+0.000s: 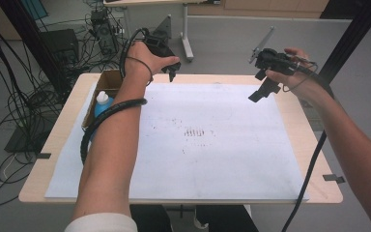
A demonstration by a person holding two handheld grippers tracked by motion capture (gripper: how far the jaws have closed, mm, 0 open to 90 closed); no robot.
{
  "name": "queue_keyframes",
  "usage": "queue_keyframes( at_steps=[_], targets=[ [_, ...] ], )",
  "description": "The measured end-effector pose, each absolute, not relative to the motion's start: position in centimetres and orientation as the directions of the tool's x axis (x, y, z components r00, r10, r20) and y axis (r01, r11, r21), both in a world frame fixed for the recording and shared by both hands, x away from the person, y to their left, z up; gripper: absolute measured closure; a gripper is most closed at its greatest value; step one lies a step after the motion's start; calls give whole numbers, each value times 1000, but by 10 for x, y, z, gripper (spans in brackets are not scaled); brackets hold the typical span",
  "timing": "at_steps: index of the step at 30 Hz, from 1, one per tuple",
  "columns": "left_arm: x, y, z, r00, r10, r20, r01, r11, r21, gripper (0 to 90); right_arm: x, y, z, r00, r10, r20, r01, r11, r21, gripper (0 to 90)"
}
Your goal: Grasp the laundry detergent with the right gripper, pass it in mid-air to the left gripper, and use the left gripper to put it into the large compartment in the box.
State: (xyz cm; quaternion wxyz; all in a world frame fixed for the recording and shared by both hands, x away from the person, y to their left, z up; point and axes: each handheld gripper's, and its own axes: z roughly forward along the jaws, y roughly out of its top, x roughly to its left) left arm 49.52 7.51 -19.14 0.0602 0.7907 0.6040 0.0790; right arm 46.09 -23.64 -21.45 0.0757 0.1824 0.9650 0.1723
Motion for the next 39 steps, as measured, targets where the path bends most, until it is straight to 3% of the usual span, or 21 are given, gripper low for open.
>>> queue_keyframes(
  at_steps=[39],
  targets=[
    [497,73,-193,266,963,47,944,-270,188,141,461,-240,-213,-922,377,-89,323,875,360,57]
  ],
)
